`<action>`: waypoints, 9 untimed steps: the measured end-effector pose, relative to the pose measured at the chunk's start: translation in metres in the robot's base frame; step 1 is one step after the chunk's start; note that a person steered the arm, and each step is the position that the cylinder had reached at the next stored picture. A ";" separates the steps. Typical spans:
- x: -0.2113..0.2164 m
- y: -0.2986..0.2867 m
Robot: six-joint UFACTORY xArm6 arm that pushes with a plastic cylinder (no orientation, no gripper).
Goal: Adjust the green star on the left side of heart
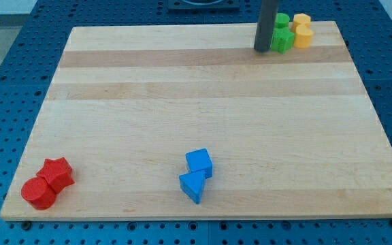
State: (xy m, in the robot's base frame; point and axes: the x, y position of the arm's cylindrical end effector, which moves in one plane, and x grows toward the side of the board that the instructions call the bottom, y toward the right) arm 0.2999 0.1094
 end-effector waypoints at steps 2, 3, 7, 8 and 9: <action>0.027 -0.002; 0.003 0.016; -0.034 0.030; -0.034 0.033; -0.034 0.033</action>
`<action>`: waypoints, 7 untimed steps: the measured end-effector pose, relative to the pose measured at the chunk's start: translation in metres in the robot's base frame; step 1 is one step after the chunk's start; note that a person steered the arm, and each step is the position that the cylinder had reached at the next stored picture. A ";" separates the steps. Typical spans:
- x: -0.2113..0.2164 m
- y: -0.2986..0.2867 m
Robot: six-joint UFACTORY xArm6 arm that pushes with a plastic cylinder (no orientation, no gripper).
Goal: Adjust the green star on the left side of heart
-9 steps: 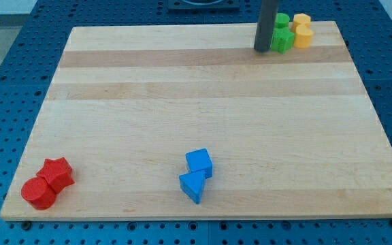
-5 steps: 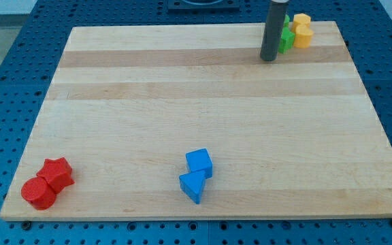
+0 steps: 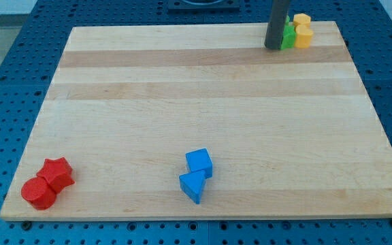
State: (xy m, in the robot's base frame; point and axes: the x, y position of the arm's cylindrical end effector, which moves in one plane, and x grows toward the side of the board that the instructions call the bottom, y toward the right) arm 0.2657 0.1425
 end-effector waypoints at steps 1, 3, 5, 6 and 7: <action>0.000 0.000; 0.097 -0.004; 0.215 -0.002; 0.254 -0.004; 0.308 -0.020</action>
